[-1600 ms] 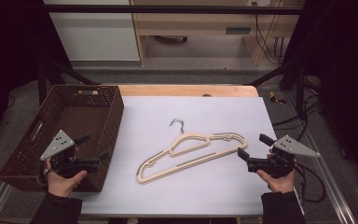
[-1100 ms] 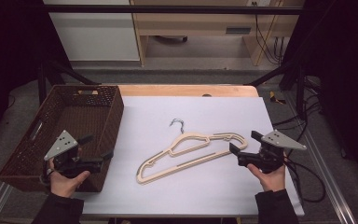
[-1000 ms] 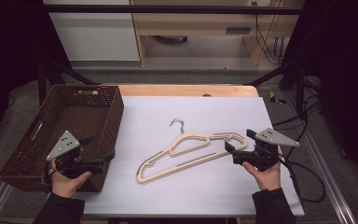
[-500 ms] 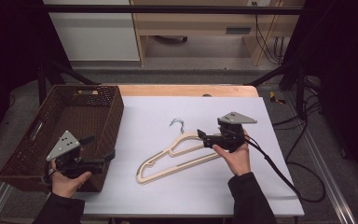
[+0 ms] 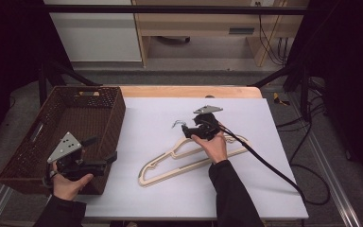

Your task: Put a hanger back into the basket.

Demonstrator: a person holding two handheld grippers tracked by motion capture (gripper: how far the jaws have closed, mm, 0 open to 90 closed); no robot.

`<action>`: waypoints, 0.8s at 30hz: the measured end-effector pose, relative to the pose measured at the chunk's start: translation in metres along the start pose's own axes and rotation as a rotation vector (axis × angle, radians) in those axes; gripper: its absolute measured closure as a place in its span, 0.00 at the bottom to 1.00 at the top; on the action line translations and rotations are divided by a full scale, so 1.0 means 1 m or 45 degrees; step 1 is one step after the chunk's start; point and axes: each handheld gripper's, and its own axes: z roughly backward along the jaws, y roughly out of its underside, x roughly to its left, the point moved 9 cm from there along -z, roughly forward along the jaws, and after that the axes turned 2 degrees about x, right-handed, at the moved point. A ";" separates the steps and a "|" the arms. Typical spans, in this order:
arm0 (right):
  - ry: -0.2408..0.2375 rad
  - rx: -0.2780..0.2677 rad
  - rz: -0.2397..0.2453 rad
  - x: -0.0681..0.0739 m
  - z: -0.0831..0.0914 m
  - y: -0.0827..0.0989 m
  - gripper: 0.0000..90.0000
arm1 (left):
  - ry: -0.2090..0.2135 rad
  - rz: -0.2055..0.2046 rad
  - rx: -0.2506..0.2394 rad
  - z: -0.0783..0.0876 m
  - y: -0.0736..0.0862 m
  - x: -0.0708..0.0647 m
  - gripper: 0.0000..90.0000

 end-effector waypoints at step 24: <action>0.050 0.234 -0.062 -0.008 -0.066 0.030 0.80 | 0.014 -0.012 0.009 -0.003 0.001 -0.004 0.06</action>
